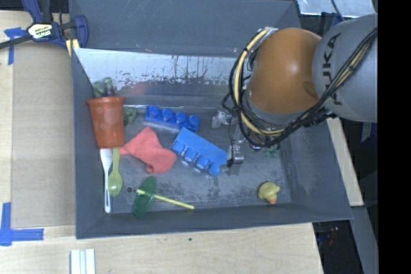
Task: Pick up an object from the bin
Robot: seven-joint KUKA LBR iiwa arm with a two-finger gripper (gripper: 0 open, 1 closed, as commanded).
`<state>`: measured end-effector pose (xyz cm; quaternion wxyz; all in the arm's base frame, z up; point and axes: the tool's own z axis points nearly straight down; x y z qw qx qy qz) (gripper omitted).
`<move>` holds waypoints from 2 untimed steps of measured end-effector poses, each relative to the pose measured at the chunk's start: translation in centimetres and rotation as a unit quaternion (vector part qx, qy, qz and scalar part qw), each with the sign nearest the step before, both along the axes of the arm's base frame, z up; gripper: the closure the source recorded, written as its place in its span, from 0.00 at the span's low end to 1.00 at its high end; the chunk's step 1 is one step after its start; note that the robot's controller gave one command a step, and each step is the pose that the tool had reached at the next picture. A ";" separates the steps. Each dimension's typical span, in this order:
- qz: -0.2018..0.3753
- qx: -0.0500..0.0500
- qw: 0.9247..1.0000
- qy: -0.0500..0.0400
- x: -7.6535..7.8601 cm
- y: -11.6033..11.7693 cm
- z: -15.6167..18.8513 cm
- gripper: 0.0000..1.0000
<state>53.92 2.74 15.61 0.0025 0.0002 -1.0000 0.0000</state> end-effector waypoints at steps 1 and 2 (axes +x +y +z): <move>0.000 0.000 1.000 -0.004 0.2 0.0 0.4 0.00; 0.080 0.000 0.997 -0.008 1.6 1.3 -3.8 0.00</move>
Offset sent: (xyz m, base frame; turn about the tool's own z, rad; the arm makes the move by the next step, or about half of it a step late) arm 0.0243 0.0262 -0.0861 -0.3128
